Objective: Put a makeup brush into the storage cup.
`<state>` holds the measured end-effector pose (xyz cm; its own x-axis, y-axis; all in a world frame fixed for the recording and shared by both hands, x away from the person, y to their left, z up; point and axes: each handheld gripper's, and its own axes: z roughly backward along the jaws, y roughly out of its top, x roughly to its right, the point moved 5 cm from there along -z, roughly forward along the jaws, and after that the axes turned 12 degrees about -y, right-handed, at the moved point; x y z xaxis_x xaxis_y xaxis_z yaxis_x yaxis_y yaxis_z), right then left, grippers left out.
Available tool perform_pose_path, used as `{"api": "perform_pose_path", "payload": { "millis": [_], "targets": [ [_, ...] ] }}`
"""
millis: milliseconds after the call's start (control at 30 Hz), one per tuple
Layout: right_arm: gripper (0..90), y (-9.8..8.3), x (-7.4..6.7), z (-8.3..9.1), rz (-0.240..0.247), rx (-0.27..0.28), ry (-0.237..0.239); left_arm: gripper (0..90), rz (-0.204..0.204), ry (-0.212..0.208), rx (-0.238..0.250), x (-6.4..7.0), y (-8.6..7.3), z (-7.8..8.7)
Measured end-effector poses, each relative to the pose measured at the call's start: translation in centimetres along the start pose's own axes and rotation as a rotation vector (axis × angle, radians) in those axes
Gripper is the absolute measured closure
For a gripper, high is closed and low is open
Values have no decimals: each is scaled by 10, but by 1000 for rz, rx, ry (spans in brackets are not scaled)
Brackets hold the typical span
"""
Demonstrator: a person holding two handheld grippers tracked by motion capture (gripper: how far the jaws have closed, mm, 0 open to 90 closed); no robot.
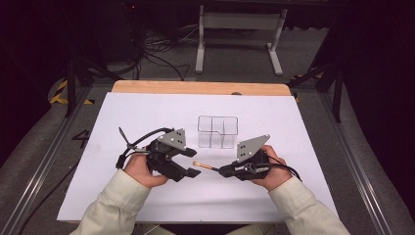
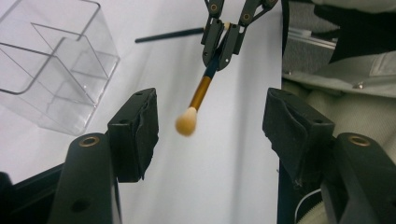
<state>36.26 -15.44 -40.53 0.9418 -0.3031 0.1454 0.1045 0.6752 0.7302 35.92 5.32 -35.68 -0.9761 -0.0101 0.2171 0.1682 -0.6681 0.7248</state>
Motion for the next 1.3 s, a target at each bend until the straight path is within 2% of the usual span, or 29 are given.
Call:
{"api": "perform_pose_path", "payload": {
  "millis": [67,133,267,367,467,633,800,867,900,967,1000,1033,1067,1133,1167,1300],
  "targets": [
    [837,1,2,2,1,13,-12,354,3,9,24,0,-1,4],
    [837,2,4,5,-5,23,-30,292,4,27,63,0,-2,8],
    [837,6,9,12,-25,63,-95,142,0,36,96,2,-6,9],
    [837,9,11,17,-38,87,-124,96,2,28,110,2,-8,9],
    [837,16,15,25,-59,144,-173,44,15,40,135,0,-11,10],
    [837,21,20,30,-83,196,-212,12,41,75,199,-4,-20,14],
    [837,26,25,35,-107,236,-239,5,48,87,249,-7,-27,15],
    [837,28,27,37,-118,250,-251,3,52,97,284,-9,-33,14],
    [837,28,27,37,-118,250,-251,2,52,97,284,-9,-33,14],
    [837,31,33,39,-148,284,-268,1,60,100,310,-10,-36,15],
    [837,32,34,39,-157,293,-272,4,61,106,341,-11,-40,16],
    [837,32,35,39,-163,301,-277,7,61,106,341,-11,-40,16],
    [837,32,35,39,-163,301,-277,7,62,109,363,-11,-42,18],
    [837,34,38,39,-181,330,-299,6,52,135,406,-12,-47,22],
    [837,34,39,40,-187,339,-306,5,52,135,406,-12,-47,22],
    [837,36,42,41,-207,364,-325,1,49,176,457,-12,-52,28]
  ]
}}
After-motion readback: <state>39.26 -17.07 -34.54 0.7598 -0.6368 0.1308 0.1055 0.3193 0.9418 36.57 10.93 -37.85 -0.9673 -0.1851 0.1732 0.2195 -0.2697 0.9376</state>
